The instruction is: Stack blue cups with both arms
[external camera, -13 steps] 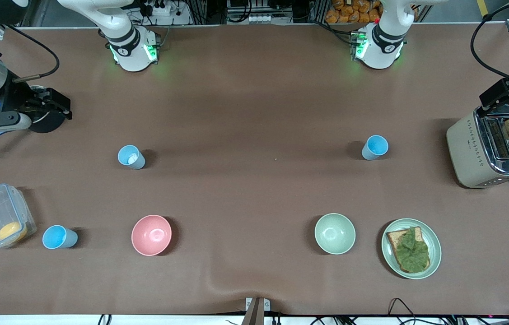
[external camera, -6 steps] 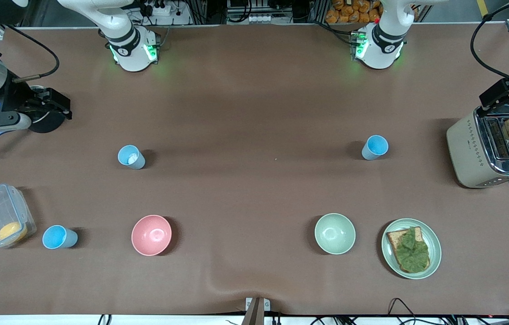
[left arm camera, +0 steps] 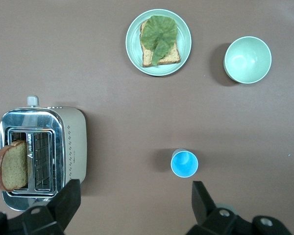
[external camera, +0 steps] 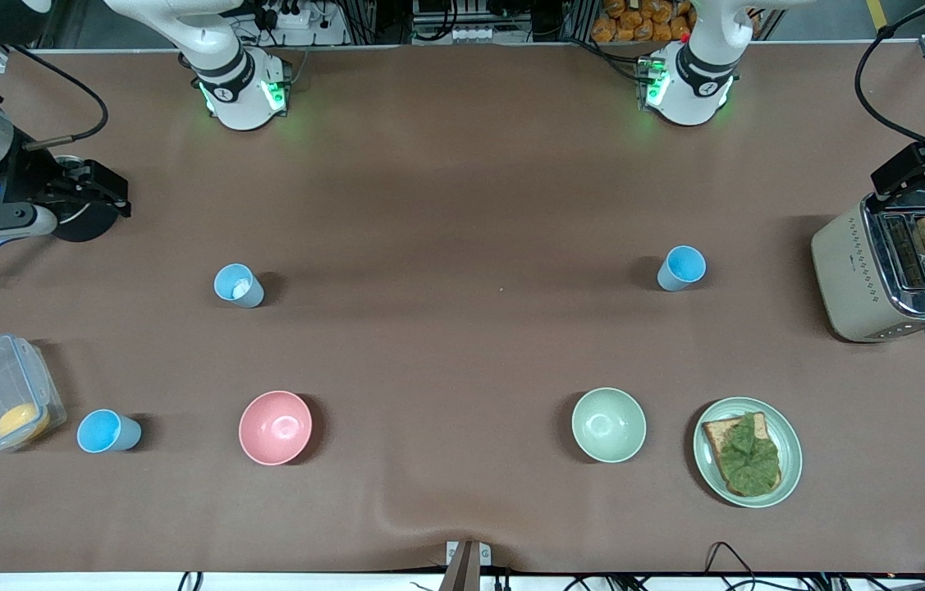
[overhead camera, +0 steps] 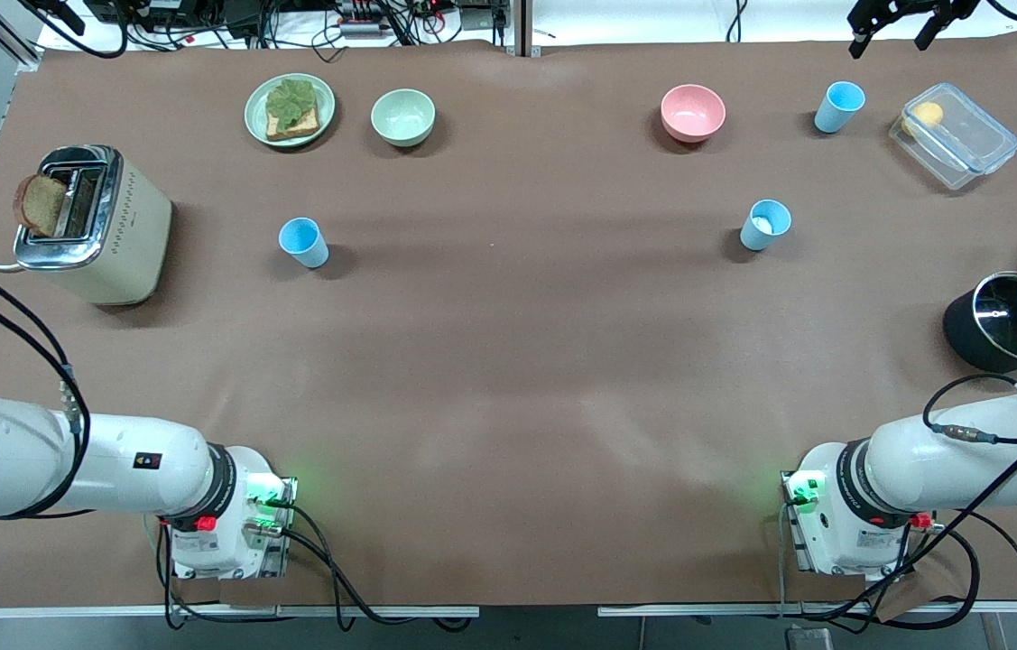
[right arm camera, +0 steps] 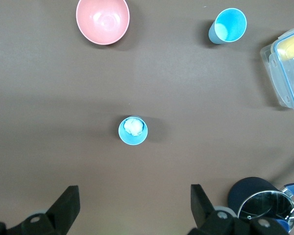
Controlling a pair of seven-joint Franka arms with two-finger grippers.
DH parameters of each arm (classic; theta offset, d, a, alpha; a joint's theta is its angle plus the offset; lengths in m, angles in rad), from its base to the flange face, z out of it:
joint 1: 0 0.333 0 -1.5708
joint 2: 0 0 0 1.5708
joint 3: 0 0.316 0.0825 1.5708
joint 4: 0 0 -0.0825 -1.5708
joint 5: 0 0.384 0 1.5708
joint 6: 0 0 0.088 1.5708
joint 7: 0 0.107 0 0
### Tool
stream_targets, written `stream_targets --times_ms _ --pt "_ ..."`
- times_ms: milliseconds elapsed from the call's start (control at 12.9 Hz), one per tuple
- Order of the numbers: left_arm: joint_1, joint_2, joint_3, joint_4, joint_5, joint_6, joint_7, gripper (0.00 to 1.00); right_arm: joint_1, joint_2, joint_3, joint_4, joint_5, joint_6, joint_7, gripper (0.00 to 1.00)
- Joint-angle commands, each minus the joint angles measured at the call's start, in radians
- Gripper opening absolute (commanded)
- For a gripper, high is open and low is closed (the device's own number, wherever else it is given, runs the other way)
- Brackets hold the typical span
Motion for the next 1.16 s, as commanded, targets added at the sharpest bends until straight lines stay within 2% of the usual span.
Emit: stream_targets --times_ms 0,543,931,1086 --pt "0.005 0.000 -0.006 0.005 0.016 0.003 0.007 1.00 -0.005 0.010 0.002 0.023 0.016 -0.017 0.013 1.00" --pt "0.002 0.004 -0.006 0.005 0.016 0.003 0.007 1.00 -0.017 0.015 -0.001 0.023 0.019 -0.011 0.014 1.00" --pt "0.000 0.006 -0.006 0.005 0.016 0.003 0.009 1.00 0.015 0.162 0.003 0.017 0.019 0.000 0.005 1.00" --pt "0.000 0.006 -0.006 0.005 0.016 0.003 0.007 1.00 0.016 0.283 0.005 0.004 0.019 0.113 0.008 1.00"
